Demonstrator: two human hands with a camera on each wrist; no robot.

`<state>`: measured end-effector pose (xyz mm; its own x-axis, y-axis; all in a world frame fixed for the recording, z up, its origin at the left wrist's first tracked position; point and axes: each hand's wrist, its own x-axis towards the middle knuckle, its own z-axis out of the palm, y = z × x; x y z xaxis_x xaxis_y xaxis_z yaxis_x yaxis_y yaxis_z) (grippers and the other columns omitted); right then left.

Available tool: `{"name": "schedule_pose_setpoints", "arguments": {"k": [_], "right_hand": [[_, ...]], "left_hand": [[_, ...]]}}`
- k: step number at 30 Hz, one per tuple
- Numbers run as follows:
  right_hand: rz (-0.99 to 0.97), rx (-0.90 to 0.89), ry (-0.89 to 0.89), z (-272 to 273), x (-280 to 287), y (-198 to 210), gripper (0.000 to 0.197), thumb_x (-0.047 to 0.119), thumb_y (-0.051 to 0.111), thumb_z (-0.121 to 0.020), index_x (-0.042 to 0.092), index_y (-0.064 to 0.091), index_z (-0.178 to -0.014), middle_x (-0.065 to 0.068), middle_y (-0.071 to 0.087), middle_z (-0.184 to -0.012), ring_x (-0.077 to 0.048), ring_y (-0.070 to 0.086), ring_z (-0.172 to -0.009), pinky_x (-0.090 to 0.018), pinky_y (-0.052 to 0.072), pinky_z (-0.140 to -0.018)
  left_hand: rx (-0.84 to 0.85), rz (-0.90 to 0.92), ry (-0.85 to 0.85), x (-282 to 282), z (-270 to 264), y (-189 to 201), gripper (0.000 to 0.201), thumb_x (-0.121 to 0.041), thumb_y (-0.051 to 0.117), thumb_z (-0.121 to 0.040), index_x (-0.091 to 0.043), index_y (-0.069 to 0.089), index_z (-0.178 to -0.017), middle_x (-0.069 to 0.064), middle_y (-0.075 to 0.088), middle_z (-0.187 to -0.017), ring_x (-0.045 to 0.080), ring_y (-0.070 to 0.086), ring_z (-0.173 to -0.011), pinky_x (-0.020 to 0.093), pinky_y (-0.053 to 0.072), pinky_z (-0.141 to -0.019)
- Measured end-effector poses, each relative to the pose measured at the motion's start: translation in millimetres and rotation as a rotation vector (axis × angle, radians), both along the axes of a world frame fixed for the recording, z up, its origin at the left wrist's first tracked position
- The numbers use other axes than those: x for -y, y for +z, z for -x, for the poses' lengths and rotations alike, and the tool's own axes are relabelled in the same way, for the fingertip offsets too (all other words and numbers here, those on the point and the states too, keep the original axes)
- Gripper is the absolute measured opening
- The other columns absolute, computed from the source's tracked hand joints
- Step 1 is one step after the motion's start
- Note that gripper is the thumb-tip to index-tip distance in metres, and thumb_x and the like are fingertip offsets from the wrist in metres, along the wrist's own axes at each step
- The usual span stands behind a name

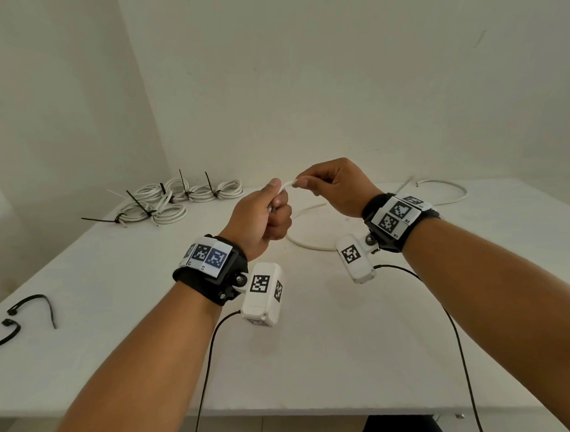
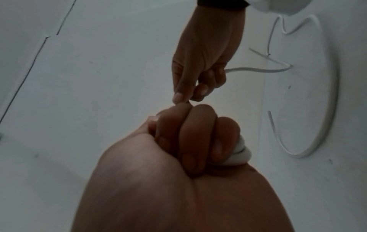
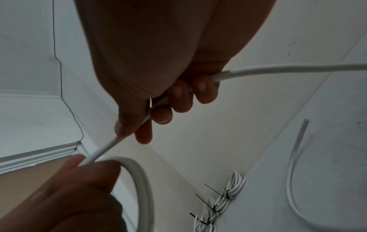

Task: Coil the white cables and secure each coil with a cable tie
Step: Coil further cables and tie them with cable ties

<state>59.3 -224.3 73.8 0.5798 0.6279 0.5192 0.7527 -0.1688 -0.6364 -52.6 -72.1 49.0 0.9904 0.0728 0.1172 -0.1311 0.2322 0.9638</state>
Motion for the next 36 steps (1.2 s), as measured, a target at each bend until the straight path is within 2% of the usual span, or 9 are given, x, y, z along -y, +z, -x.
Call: {"name": "schedule_pose_setpoints", "arguments": {"k": [3, 6, 9, 13, 15, 17, 20, 31, 36], "right_hand": [[-0.008, -0.004, 0.020, 2.0, -5.8, -5.0, 0.020, 0.036, 0.059, -0.098, 0.029, 0.077, -0.090, 0.014, 0.050, -0.054, -0.002, 0.042, -0.050, -0.014, 0.036, -0.056], [-0.028, -0.032, 0.045, 11.8, -13.2, -11.0, 0.042, 0.035, 0.052, -0.102, 0.050, 0.066, -0.065, 0.011, 0.046, -0.053, -0.004, 0.038, -0.048, -0.018, 0.036, -0.055], [0.035, -0.033, 0.044, 21.2, -17.6, -20.4, 0.054, 0.031, 0.044, -0.105, 0.043, 0.058, -0.053, 0.007, 0.045, -0.054, -0.007, 0.035, -0.047, -0.020, 0.034, -0.053], [0.136, -0.045, 0.034, 23.9, -20.1, -31.8, 0.046, 0.030, 0.040, -0.105, 0.018, 0.046, -0.061, 0.005, 0.044, -0.055, -0.006, 0.034, -0.048, -0.026, 0.034, -0.058], [0.179, -0.014, 0.043, 26.4, -21.2, -34.4, 0.044, 0.032, 0.042, -0.106, 0.024, 0.051, -0.064, 0.011, 0.043, -0.053, -0.005, 0.039, -0.046, -0.021, 0.033, -0.056], [0.230, 0.032, 0.045, 29.0, -22.4, -37.9, 0.034, 0.033, 0.043, -0.105, 0.026, 0.068, -0.083, 0.012, 0.045, -0.054, -0.003, 0.043, -0.047, -0.017, 0.033, -0.054], [0.274, 0.110, 0.027, 30.1, -25.8, -42.3, 0.035, 0.034, 0.045, -0.104, 0.010, 0.069, -0.098, 0.008, 0.049, -0.056, -0.006, 0.042, -0.047, -0.021, 0.036, -0.053], [0.465, 0.341, 0.015, 32.1, -20.9, -34.4, 0.023, 0.028, 0.050, -0.098, 0.013, 0.067, -0.093, 0.002, 0.065, -0.073, -0.016, 0.056, -0.061, -0.031, 0.048, -0.058], [0.517, 0.424, -0.004, 30.8, -15.5, -21.4, 0.013, 0.030, 0.053, -0.094, 0.024, 0.062, -0.088, 0.006, 0.062, -0.076, -0.018, 0.056, -0.068, -0.033, 0.047, -0.061]], "left_hand": [[0.061, 0.071, -0.028, 2.1, 5.1, 8.8, 0.043, -0.040, 0.026, -0.106, -0.019, 0.032, -0.068, -0.011, 0.024, -0.044, 0.005, 0.016, -0.038, 0.022, 0.012, -0.043], [0.145, 0.160, -0.081, 5.3, 6.4, 17.2, 0.041, -0.040, 0.025, -0.105, -0.020, 0.034, -0.070, -0.012, 0.026, -0.044, 0.010, 0.010, -0.044, 0.023, 0.014, -0.045], [0.232, 0.234, -0.110, 5.0, 5.1, 21.9, 0.037, -0.036, 0.024, -0.105, -0.019, 0.037, -0.075, -0.012, 0.030, -0.046, 0.008, 0.015, -0.041, 0.021, 0.024, -0.045], [0.280, 0.317, -0.084, 6.1, 1.9, 22.5, 0.034, -0.032, 0.026, -0.106, -0.017, 0.043, -0.080, -0.010, 0.032, -0.049, 0.005, 0.029, -0.039, 0.021, 0.027, -0.046], [0.303, 0.315, 0.019, 4.8, -1.6, 24.0, 0.034, -0.029, 0.027, -0.107, -0.016, 0.044, -0.080, -0.009, 0.032, -0.050, 0.006, 0.028, -0.039, 0.021, 0.028, -0.046], [0.313, 0.283, 0.144, 1.7, -7.7, 25.6, 0.034, -0.026, 0.029, -0.108, -0.016, 0.043, -0.079, -0.008, 0.031, -0.050, 0.007, 0.027, -0.040, 0.023, 0.026, -0.046], [0.301, 0.144, 0.303, -0.8, -17.6, 23.5, 0.035, -0.022, 0.029, -0.108, -0.014, 0.040, -0.075, -0.007, 0.031, -0.050, 0.009, 0.027, -0.040, 0.024, 0.025, -0.046], [0.124, -0.799, 0.459, -17.5, -32.1, -6.0, 0.029, -0.031, 0.036, -0.107, -0.012, 0.045, -0.086, -0.004, 0.053, -0.068, 0.007, 0.049, -0.058, 0.018, 0.042, -0.060], [0.043, -0.798, 0.346, -19.0, -35.9, -10.6, 0.030, -0.031, 0.040, -0.104, -0.018, 0.035, -0.078, 0.000, 0.042, -0.074, 0.017, 0.039, -0.066, 0.035, 0.038, -0.070]]}}
